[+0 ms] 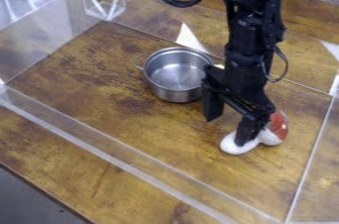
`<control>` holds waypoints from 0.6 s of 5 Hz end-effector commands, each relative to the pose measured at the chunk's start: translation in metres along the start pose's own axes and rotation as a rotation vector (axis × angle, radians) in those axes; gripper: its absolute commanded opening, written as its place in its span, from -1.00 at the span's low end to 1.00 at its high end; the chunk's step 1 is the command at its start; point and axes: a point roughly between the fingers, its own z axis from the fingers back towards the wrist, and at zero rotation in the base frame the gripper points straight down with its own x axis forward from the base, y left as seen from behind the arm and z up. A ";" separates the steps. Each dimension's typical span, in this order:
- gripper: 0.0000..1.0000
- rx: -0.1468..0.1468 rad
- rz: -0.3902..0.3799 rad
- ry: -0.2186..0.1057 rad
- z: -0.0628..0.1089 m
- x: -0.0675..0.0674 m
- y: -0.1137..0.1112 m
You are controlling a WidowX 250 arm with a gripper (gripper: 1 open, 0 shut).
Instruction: Put the mushroom in the silver pot
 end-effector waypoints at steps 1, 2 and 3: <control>1.00 0.004 0.040 -0.056 0.007 0.021 0.005; 1.00 -0.005 0.089 -0.048 0.005 0.032 0.009; 1.00 -0.012 0.060 -0.047 0.003 0.026 0.014</control>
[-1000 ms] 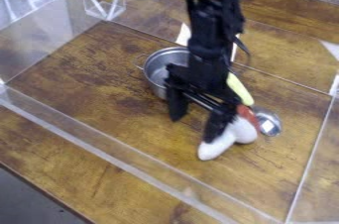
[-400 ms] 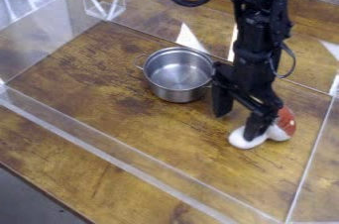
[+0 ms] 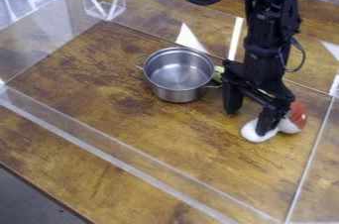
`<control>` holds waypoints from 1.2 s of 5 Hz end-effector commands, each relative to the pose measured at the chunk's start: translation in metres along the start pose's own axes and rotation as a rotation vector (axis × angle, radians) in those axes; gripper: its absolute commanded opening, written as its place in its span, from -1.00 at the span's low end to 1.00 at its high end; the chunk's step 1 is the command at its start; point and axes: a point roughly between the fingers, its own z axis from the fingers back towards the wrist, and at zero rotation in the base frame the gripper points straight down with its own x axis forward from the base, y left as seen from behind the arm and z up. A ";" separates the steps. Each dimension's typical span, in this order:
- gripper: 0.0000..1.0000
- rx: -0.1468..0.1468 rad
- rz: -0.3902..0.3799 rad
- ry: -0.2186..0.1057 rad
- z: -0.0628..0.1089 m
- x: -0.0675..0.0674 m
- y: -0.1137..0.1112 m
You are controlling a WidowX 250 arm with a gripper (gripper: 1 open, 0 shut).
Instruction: Put the mushroom in the silver pot
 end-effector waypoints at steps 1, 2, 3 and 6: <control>1.00 0.002 -0.011 -0.029 0.012 -0.004 0.016; -1.00 -0.004 -0.007 -0.024 0.017 -0.001 0.026; -1.00 0.000 0.016 -0.024 0.026 -0.003 0.041; -1.00 -0.043 0.100 -0.023 0.028 -0.015 0.063</control>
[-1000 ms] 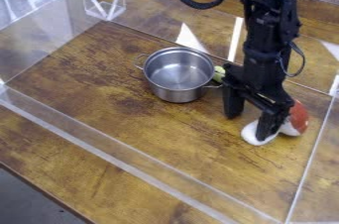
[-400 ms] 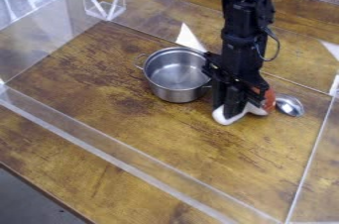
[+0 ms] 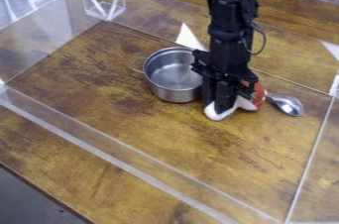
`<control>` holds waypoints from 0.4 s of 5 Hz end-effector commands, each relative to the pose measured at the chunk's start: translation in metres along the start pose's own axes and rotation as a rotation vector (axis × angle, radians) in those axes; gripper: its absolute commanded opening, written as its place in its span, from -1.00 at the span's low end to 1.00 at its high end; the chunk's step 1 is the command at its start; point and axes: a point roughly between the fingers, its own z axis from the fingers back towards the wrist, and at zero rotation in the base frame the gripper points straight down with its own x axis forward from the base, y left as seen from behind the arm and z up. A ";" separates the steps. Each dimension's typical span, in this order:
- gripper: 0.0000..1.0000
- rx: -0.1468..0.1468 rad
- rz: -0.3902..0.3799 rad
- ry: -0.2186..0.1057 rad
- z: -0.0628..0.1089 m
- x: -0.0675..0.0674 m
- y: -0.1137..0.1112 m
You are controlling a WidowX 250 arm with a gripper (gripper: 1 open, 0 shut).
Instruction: Put the mushroom in the silver pot
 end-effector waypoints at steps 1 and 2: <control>-1.00 0.006 0.028 -0.057 0.025 -0.007 0.003; -1.00 -0.006 0.019 -0.051 0.024 -0.014 -0.006</control>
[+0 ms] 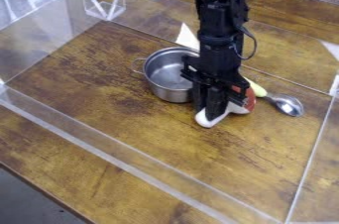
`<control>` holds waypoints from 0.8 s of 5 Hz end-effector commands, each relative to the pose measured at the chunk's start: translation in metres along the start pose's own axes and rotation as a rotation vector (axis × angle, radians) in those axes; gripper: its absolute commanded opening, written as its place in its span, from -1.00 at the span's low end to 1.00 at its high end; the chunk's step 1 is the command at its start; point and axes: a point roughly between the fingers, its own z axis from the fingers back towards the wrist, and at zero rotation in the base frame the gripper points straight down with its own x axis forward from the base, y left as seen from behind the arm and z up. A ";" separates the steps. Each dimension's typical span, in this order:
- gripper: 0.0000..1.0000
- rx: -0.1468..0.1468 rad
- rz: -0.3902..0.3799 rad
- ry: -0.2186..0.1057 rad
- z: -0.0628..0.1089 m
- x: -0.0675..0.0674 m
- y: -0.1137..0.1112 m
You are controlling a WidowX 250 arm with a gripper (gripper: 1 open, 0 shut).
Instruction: Put the mushroom in the silver pot
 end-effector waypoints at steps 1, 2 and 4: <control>-1.00 0.013 -0.036 -0.086 0.042 0.004 0.003; -1.00 0.016 -0.067 -0.107 0.060 0.004 0.008; -1.00 0.046 0.038 -0.185 0.095 -0.005 0.024</control>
